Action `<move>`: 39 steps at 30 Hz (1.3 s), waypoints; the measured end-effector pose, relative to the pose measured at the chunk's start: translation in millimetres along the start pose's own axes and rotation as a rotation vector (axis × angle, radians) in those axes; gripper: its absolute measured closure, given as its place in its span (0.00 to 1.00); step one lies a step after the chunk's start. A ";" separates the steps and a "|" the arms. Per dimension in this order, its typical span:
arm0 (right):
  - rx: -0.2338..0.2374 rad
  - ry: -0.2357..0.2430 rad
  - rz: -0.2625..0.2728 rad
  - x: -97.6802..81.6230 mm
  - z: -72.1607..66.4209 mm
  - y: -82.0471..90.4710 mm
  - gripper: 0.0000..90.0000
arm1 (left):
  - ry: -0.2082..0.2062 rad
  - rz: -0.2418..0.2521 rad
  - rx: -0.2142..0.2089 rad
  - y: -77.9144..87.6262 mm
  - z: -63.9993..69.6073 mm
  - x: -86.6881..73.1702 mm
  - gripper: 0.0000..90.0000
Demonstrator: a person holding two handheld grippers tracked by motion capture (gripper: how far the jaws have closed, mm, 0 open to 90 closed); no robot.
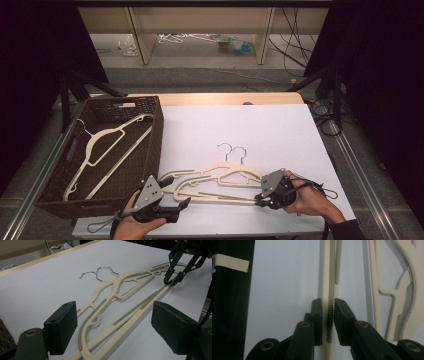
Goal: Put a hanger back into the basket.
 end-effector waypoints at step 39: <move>-0.166 -0.429 0.099 -19.5 15.3 12.2 0.56 | -0.013 -0.019 0.003 -2.3 1.4 -0.6 0.24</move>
Point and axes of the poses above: each handheld gripper's, and its own axes: y roughly backward along the jaws, x roughly out of its top, z roughly to its right, the point moved 2 cm from there along -y, roughly forward along the jaws, and after that the axes turned 5 degrees about -z, right-handed, at the moved point
